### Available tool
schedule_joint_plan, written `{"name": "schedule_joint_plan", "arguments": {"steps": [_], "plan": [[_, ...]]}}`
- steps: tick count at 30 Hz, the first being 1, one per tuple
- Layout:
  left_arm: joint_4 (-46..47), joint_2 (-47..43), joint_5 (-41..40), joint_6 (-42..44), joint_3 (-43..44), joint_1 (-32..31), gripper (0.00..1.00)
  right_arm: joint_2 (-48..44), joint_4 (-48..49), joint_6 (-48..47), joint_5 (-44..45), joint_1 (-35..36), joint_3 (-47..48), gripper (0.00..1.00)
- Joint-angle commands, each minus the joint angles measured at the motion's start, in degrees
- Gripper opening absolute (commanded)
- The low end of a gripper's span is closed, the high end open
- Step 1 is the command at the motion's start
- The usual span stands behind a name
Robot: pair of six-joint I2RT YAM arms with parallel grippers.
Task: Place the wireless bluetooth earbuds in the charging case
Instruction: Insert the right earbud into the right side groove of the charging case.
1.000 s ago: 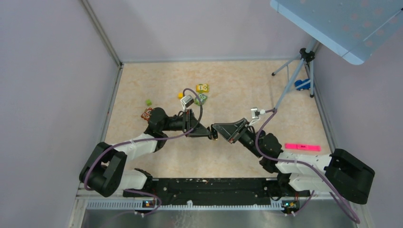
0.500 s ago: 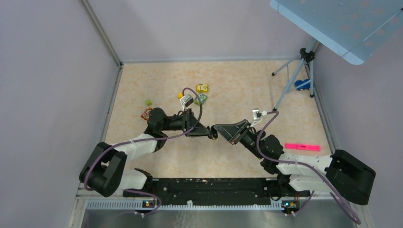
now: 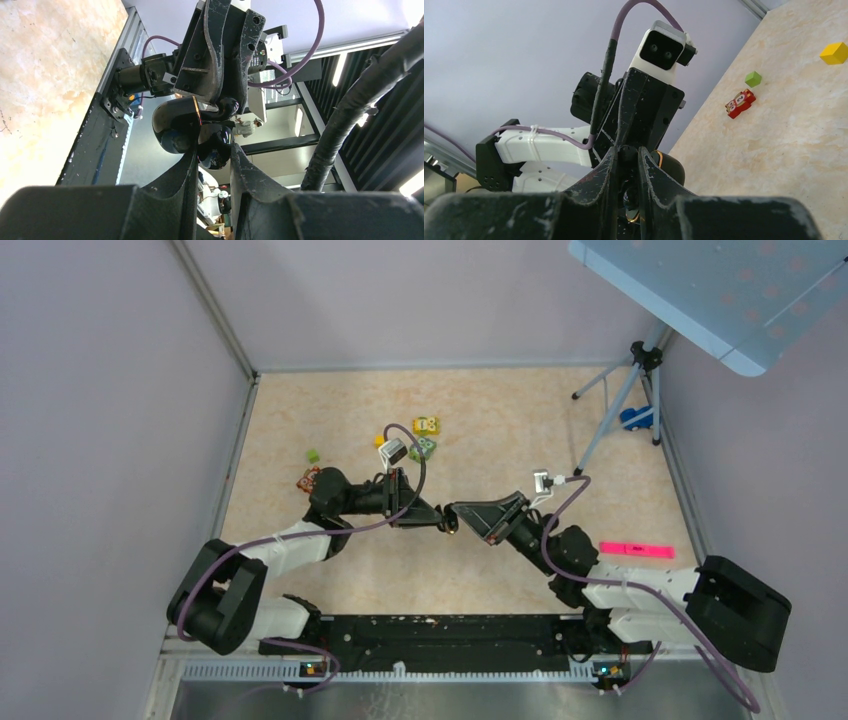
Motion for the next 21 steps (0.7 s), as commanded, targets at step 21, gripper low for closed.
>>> {"name": "schedule_joint_plan", "arguments": {"steps": [21], "plan": [[7.13, 0.18, 0.52, -1.85, 0.22, 0.12, 0.00, 1.91, 7.68, -1.80, 0.05, 0.53, 3.60, 0.00]]}}
